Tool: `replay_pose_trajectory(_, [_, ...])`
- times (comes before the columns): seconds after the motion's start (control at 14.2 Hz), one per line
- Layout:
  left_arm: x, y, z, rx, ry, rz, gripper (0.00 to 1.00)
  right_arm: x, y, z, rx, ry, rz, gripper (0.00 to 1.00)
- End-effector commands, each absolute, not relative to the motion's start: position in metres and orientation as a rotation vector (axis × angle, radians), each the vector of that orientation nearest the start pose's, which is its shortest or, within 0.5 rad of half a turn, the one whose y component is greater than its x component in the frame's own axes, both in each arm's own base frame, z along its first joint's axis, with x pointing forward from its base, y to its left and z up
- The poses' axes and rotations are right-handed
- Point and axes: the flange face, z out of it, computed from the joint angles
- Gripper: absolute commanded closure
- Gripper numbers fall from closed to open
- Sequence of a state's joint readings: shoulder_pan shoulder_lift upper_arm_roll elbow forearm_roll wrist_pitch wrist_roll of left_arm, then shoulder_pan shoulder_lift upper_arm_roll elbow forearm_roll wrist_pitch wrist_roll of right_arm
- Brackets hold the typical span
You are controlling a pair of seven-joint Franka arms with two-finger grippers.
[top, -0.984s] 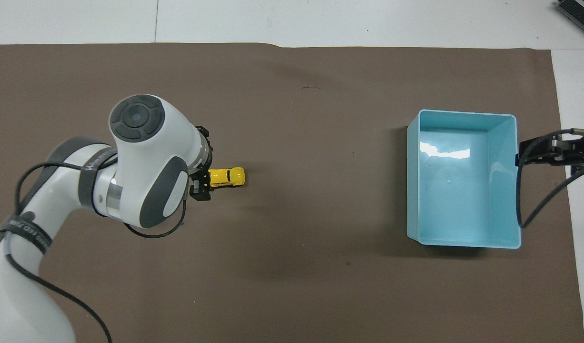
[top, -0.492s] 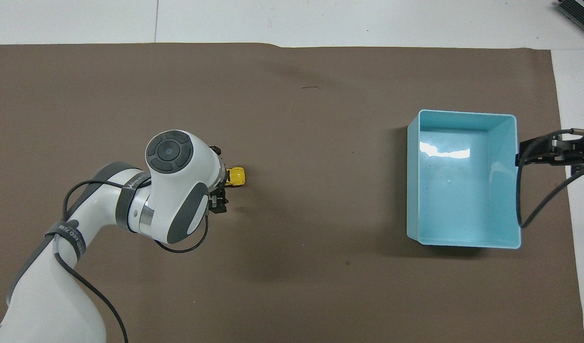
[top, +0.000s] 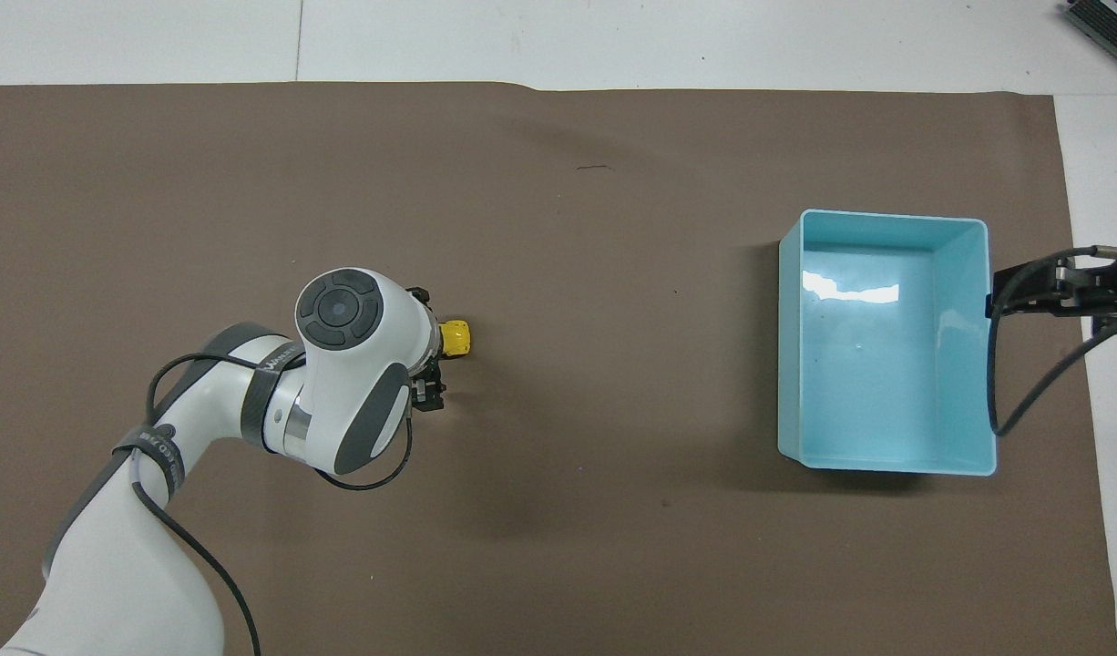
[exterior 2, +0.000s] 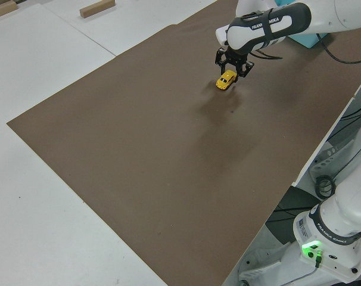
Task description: Wind up and store yellow beetle car
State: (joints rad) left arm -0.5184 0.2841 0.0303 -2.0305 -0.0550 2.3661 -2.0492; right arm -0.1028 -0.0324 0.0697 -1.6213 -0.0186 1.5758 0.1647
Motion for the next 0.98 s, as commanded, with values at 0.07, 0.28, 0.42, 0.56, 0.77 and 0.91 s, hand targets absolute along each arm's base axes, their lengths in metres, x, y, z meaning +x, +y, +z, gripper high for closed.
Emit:
replay_pose_trajectory(0.07, [0.518,-0.282,0.300,2.311,2.099,-0.019,1.00,0.536,-0.021,0.620,-3.153,0.266,0.003,0.00])
replay_pose_trajectory(0.28, [0.515,-0.272,0.293,2.297,2.122,-0.024,1.00,0.536,-0.021,0.620,-3.153,0.266,0.003,0.00])
replay_pose_trajectory(0.42, [0.525,-0.250,0.292,2.244,2.181,-0.025,1.00,0.536,-0.021,0.620,-3.153,0.266,0.003,0.00])
replay_pose_trajectory(0.56, [0.531,-0.232,0.290,2.211,2.223,-0.028,1.00,0.536,-0.021,0.620,-3.153,0.266,0.003,0.00])
replay_pose_trajectory(0.77, [0.541,-0.198,0.285,2.169,2.277,-0.034,1.00,0.536,-0.021,0.620,-3.154,0.264,0.003,0.00])
replay_pose_trajectory(0.91, [0.549,-0.176,0.283,2.138,2.304,-0.031,1.00,0.536,-0.021,0.620,-3.154,0.264,0.003,0.00])
